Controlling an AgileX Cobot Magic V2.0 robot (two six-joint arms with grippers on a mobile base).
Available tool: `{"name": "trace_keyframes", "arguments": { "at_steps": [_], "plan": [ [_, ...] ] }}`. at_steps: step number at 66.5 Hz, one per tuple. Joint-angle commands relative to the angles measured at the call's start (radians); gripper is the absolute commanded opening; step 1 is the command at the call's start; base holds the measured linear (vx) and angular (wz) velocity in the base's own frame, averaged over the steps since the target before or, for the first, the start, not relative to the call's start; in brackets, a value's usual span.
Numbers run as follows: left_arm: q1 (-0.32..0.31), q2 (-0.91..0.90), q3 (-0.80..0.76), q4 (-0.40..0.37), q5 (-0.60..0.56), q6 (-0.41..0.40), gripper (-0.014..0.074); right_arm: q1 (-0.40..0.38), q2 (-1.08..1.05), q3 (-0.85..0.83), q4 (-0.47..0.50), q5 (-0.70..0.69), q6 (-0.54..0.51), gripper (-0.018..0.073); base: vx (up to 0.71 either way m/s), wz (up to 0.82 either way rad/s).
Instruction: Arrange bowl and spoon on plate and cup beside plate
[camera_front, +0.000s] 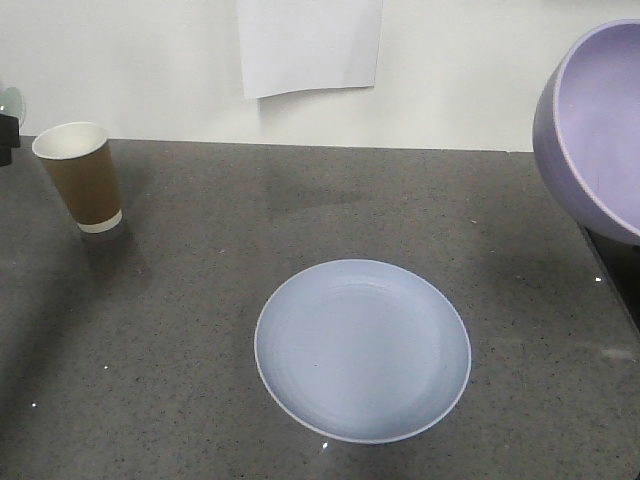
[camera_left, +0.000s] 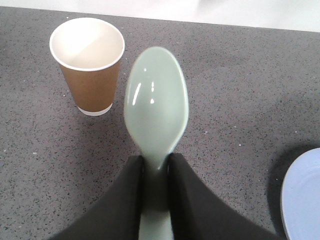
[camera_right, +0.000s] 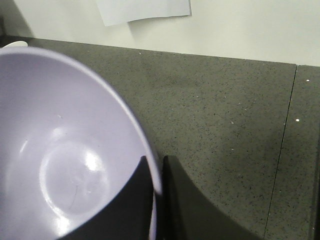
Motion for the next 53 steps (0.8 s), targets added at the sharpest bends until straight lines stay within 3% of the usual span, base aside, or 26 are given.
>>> {"name": "trace_keyframes", "arguments": {
  "at_steps": [1,53],
  "plan": [
    [-0.005,-0.024,-0.023,-0.018,-0.050,-0.005,-0.0006,-0.006,-0.014,-0.031,0.055,-0.036,-0.005,-0.0004,0.00,0.00],
    [-0.005,-0.024,-0.023,-0.018,-0.050,-0.005,-0.0006,-0.006,-0.014,-0.031,0.055,-0.035,-0.005,-0.0004,0.00,0.00]
  ]
}}
